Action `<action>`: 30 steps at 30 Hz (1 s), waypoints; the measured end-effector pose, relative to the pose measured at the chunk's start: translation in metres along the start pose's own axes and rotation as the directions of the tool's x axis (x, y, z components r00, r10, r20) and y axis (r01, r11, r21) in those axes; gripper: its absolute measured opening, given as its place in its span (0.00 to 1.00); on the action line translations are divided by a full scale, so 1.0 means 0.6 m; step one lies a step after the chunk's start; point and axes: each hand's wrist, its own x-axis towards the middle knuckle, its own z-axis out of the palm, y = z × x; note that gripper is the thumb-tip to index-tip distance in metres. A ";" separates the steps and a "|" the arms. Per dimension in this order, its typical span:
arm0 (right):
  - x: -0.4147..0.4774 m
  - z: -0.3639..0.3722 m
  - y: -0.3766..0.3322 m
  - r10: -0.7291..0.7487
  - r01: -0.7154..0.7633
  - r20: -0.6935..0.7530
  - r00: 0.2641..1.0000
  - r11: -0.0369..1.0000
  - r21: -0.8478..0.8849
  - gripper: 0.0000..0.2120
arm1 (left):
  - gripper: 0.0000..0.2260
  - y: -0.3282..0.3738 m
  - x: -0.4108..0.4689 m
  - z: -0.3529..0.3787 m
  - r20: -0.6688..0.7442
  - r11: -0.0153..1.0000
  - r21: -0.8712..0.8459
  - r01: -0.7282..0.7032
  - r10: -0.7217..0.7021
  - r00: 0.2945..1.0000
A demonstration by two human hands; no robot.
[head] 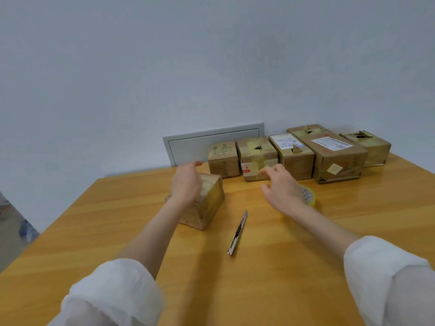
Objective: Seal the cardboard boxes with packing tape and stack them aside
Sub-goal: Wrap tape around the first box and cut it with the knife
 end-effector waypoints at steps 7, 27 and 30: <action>0.031 0.136 -0.199 0.030 -0.145 0.387 0.922 0.951 0.272 0.32 | 0.22 -0.081 0.025 0.011 0.305 0.984 0.045 0.169 -0.175 0.936; 0.072 0.166 -0.182 0.257 -0.621 0.646 0.719 0.655 0.431 0.29 | 0.21 -0.113 -0.010 0.020 0.460 0.665 -0.443 0.602 -0.407 0.789; 0.066 0.135 -0.179 0.259 -0.693 0.669 0.696 0.483 0.535 0.24 | 0.18 -0.114 -0.021 0.014 0.394 0.599 -0.534 0.597 -0.448 0.802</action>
